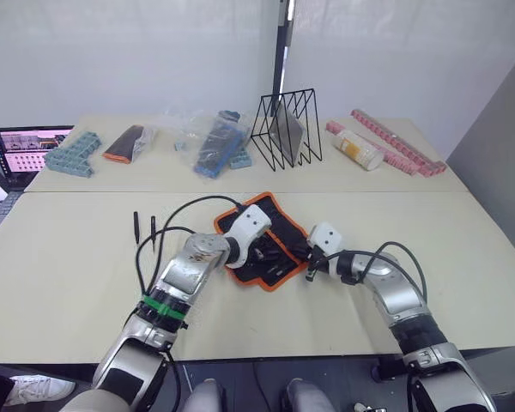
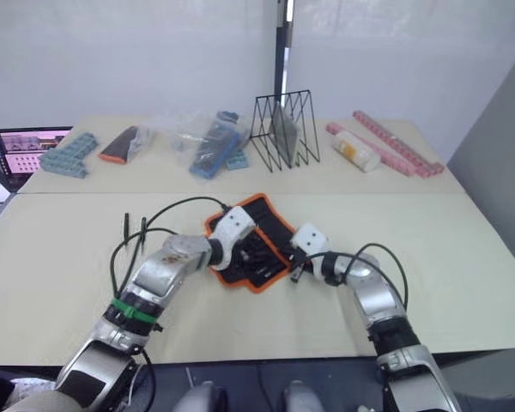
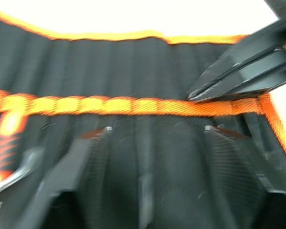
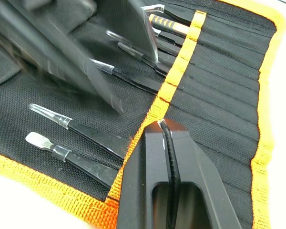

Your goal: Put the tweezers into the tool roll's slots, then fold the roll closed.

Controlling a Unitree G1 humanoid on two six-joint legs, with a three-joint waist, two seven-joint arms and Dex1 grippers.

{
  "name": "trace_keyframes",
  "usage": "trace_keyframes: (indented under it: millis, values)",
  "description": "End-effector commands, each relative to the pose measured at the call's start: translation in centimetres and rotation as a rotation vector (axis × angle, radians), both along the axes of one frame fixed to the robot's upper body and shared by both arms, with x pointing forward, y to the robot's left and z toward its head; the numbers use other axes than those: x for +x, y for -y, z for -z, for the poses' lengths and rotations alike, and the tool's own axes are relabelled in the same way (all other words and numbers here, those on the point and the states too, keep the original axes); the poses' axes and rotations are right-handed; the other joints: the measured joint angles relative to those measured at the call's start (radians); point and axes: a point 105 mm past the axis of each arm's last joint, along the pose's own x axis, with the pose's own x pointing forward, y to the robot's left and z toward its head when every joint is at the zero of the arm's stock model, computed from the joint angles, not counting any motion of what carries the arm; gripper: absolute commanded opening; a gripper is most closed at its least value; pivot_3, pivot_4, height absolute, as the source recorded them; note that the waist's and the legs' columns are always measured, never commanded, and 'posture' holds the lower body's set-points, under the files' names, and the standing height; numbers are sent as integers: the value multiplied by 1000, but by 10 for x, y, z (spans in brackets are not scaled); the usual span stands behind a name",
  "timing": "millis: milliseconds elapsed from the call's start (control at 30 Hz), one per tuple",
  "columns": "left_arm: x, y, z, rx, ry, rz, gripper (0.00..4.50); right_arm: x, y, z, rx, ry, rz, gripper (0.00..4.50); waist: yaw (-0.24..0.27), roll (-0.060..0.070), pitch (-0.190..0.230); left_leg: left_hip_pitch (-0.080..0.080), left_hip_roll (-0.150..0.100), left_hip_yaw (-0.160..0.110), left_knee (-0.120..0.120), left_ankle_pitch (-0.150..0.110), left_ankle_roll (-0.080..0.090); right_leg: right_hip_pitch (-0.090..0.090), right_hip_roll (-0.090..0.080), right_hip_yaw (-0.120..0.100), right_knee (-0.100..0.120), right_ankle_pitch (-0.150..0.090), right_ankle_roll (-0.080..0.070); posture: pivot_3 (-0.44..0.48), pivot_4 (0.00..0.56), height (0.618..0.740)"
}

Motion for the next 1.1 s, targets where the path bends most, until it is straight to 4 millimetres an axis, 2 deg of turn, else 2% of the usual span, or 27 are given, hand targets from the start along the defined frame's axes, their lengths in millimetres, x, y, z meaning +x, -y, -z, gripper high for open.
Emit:
trace_keyframes:
  millis: [33, 100, 167, 300, 333, 400, 467, 600, 767, 833, 1000, 1100]
  values:
    - [-4, -18, -32, -54, 76, -45, 4464, -18, 1, 48, -87, -166, -26, 0, 1, 0, 0, 0, 0, -1, 0, 0, 0, 0, 0, 0, 0, 0, 0, 0, 150, 685]
    - [-6, -31, -43, -66, 97, -69, 4464, -18, 1, 49, -89, -167, -33, 0, 2, 0, 0, 0, 0, -2, 0, 0, 0, 1, -1, 0, 0, 0, 0, 0, 150, 685]
    - [-10, -58, -57, -84, 132, -121, 4464, -17, 0, 48, -93, -167, -42, 0, 0, 0, 0, 0, 0, -3, 0, 0, 0, 1, -1, 0, -1, 0, 0, 0, 150, 685]
    - [-17, -104, -68, -107, 163, -239, 4464, -16, 0, 48, -100, -169, -56, 0, -6, 0, 0, 1, 1, -6, -1, 0, 0, 0, -1, 0, -1, 0, 0, 0, 150, 685]
    - [-19, -115, -70, -106, 173, -270, 4464, -16, 0, 48, -103, -169, -59, 0, -6, 0, 0, 1, 0, -7, -1, 0, 0, 1, -1, 0, -1, 0, 0, 0, 150, 685]
    - [-29, -152, -72, -103, 208, -385, 4464, -15, 0, 48, -108, -170, -66, 0, -10, 0, 0, 1, 0, -7, -1, 0, 0, 1, -2, 0, -1, 0, 0, 0, 150, 685]
    - [-42, -181, -71, -100, 234, -478, 4464, -14, 1, 47, -113, -170, -75, 0, -14, 0, 0, 2, 0, -7, -2, 0, 0, 1, -3, 0, -1, 0, 0, 0, 150, 685]
    - [-70, -222, -58, -52, 257, -637, 4464, -13, -1, 42, -99, -175, -91, 0, -11, 0, 0, 2, 0, -8, -2, 0, 0, 1, -5, -2, -1, 0, 0, 0, 150, 685]
    - [-101, -244, -46, -43, 276, -747, 4464, -11, 1, 35, -101, -167, -103, 0, -6, -1, -1, 1, 0, -8, -2, 0, 0, 1, -9, -2, -3, 0, 0, 0, 150, 685]
    - [-115, -250, -35, -56, 259, -787, 4464, -12, 3, 35, -107, -170, -105, 0, -4, -1, -1, 1, 0, -8, -2, 0, 0, 1, -9, -2, -4, 0, -1, 0, 150, 685]
    - [-137, -255, -12, -122, 232, -872, 4464, -17, 4, 38, -115, -182, -111, 0, 7, -1, -1, 1, 1, -7, -3, -1, 0, 0, -11, -2, -5, 0, -1, 0, 150, 685]
    - [-150, -252, 3, -142, 201, -893, 4464, -18, 5, 40, -121, -187, -114, 0, 10, -1, -1, 0, 1, -7, -3, -1, 0, 0, -11, -2, -6, 0, -1, 0, 150, 685]
